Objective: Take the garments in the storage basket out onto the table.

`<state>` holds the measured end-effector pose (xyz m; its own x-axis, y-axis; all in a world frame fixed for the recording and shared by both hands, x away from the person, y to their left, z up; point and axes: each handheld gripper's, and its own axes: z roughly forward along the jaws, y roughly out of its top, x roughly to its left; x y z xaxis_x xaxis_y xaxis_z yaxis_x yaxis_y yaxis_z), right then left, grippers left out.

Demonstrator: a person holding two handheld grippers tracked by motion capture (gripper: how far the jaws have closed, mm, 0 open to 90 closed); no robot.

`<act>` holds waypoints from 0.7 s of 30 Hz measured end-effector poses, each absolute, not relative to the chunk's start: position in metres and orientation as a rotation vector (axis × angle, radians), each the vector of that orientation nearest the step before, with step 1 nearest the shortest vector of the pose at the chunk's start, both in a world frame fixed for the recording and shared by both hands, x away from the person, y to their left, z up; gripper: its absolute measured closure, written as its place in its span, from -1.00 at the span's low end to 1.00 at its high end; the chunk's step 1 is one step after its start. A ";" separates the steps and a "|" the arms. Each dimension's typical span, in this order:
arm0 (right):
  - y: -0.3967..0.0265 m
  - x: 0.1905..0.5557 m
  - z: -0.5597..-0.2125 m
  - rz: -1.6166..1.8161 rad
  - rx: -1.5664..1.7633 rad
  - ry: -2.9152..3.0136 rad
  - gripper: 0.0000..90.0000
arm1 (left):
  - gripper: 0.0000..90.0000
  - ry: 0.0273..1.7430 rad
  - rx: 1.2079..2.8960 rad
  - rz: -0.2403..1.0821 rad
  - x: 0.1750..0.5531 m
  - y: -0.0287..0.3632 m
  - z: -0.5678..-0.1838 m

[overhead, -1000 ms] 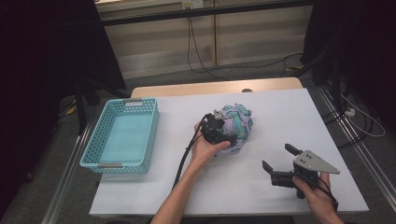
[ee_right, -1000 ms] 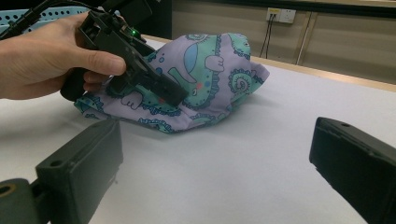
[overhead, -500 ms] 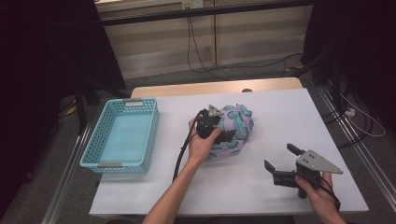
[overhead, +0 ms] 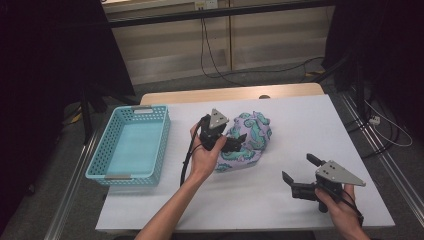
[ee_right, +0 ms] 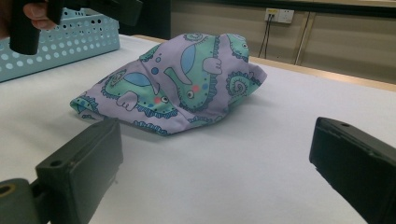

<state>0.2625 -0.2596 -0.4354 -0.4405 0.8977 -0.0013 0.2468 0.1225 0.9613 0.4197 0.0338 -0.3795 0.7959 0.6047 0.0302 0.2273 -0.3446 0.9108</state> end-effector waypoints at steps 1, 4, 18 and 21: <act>-0.260 0.262 -0.435 1.340 1.113 1.781 -0.94 | -0.92 0.618 1.905 0.465 0.417 0.035 -0.380; -0.259 0.260 -0.435 1.334 1.113 1.775 -0.94 | -0.92 0.619 1.872 0.454 0.410 0.042 -0.378; -0.258 0.259 -0.434 1.332 1.113 1.770 -0.94 | -0.95 0.670 1.839 0.545 0.380 0.085 -0.374; -0.258 0.259 -0.434 1.332 1.113 1.769 -0.94 | -0.95 0.692 1.848 0.544 0.374 0.094 -0.377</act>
